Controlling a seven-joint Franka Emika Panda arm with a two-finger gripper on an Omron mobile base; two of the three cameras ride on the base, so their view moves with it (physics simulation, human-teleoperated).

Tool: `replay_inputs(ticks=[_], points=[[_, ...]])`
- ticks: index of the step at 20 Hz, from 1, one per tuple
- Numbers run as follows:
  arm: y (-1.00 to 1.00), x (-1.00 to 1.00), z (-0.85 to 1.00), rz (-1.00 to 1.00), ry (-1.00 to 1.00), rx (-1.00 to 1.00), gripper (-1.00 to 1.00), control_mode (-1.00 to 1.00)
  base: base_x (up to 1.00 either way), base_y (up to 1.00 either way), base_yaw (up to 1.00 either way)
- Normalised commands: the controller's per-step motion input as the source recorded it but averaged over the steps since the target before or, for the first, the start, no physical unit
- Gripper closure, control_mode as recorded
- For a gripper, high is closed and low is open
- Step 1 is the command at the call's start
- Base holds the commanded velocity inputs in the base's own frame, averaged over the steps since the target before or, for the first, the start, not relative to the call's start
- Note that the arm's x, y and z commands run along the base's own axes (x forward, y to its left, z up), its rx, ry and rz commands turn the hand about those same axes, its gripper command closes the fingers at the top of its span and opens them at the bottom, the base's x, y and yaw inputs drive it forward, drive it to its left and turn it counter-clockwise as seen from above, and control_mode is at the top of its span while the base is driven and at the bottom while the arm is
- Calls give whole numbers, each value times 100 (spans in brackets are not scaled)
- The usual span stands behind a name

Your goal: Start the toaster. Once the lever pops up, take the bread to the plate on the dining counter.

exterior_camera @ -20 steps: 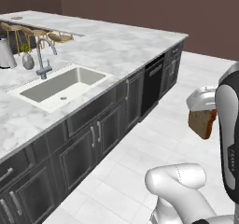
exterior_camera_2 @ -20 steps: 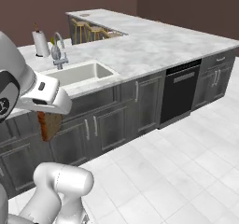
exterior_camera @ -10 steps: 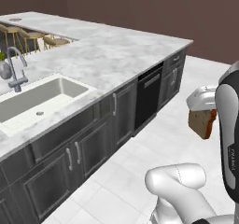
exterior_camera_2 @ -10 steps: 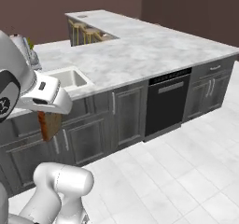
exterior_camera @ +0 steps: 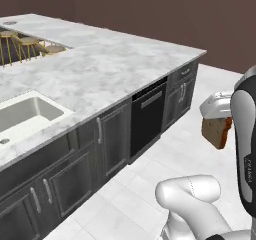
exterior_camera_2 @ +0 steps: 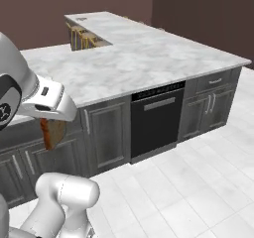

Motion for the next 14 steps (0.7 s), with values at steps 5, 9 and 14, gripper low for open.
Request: replay_inputs(ticks=[5,9,14], points=[[0,0,0,0,0,0,100,100,56,-100,11],[0,0,0,0,0,0,100,100,56,-100,8],[0,0,0,0,0,0,100,100,51,-100,5]])
